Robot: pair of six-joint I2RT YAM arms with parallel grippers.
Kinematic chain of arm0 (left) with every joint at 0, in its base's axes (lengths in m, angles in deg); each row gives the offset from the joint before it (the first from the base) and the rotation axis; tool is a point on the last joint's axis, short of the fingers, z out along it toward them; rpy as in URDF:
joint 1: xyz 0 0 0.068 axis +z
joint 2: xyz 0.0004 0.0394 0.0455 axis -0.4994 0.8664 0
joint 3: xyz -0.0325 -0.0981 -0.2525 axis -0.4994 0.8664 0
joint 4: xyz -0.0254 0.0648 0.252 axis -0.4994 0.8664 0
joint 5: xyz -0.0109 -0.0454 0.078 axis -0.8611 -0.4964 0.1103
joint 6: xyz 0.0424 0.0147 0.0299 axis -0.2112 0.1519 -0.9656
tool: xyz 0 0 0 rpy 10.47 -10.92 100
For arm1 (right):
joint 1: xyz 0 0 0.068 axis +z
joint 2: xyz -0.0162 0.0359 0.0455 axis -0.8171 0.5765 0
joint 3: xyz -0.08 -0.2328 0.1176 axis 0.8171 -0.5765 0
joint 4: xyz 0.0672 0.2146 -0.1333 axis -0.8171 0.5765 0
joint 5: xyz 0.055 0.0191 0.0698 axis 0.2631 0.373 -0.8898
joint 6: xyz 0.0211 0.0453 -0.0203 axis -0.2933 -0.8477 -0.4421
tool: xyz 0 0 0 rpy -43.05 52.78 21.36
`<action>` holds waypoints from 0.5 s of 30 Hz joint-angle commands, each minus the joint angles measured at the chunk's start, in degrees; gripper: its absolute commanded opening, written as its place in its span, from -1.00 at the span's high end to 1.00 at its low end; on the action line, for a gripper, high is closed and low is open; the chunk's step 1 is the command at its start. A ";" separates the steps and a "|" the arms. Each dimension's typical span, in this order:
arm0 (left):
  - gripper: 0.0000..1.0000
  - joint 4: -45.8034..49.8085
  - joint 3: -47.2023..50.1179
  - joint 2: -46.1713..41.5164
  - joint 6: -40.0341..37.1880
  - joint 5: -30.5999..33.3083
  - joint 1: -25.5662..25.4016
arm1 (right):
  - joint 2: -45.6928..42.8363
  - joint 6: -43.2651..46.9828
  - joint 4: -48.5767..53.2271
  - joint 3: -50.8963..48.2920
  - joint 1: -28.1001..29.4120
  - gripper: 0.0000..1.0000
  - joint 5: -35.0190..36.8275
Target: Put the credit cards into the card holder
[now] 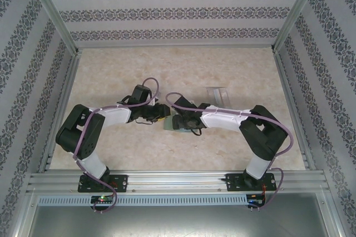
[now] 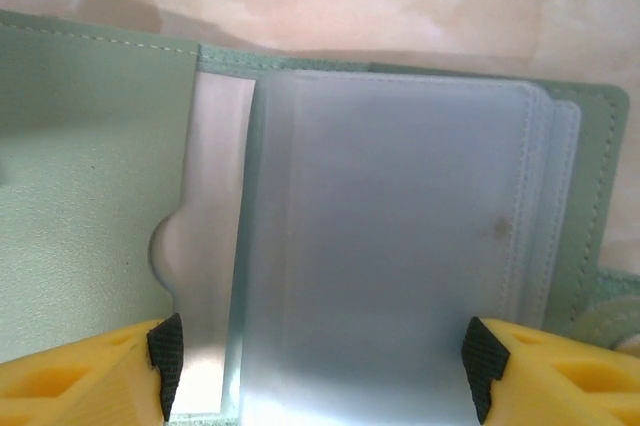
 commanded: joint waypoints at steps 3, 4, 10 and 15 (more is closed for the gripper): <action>0.29 5.79 -1.41 0.08 -6.83 5.55 -1.77 | -7.21 -2.26 -2.39 -4.73 -1.96 -0.46 -1.27; 0.29 5.99 -1.33 0.21 -7.03 5.84 -1.82 | -7.74 -2.20 -2.40 -5.02 -2.25 -0.46 -1.16; 0.30 6.31 -0.69 0.40 -7.18 6.71 -2.02 | -7.04 -2.70 -3.89 -6.25 -3.38 -0.44 -2.92; 0.29 7.20 -1.09 0.65 -7.32 6.48 -2.11 | -5.04 -4.20 -6.01 -6.52 -3.39 -0.37 -5.24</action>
